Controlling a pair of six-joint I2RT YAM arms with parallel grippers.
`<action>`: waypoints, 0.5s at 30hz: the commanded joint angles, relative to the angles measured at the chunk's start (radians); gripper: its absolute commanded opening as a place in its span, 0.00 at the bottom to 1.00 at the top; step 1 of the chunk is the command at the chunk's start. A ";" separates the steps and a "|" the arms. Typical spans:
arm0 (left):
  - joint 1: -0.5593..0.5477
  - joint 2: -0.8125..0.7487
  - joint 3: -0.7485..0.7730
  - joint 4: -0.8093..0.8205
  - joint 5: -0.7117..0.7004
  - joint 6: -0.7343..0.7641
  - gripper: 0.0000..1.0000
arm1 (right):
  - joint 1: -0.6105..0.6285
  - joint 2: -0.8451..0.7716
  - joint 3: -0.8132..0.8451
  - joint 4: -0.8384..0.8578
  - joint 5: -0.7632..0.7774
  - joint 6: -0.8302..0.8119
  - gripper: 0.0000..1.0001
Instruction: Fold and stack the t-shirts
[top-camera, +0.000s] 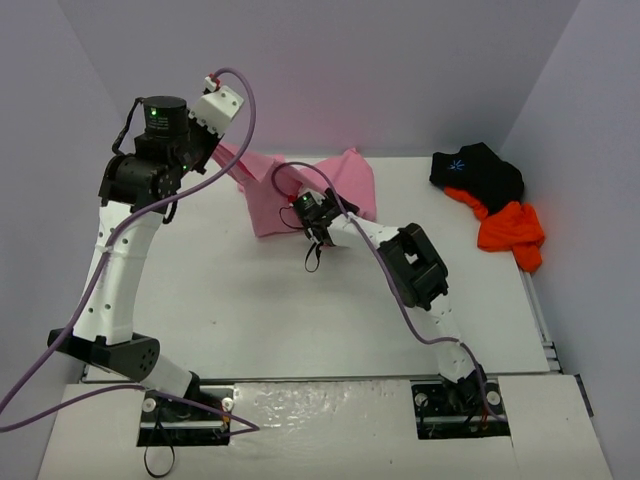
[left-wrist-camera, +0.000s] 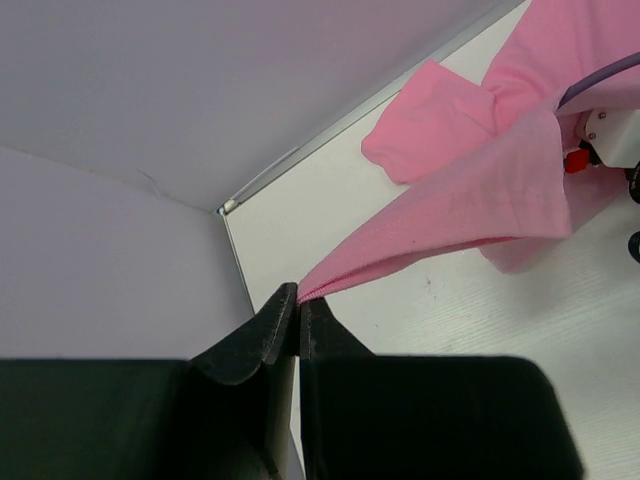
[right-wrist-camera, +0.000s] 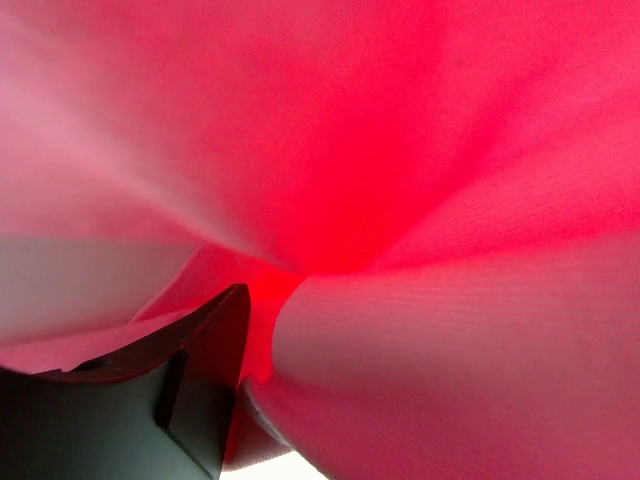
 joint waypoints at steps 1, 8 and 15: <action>0.010 -0.050 0.069 0.040 -0.033 0.009 0.00 | -0.014 -0.034 0.012 0.050 0.081 -0.029 0.54; 0.023 -0.059 0.087 0.036 -0.039 0.015 0.00 | -0.136 -0.024 -0.002 0.050 0.057 -0.025 0.53; 0.028 -0.052 0.110 0.038 -0.052 0.020 0.00 | -0.168 -0.077 -0.073 0.050 0.054 -0.025 0.53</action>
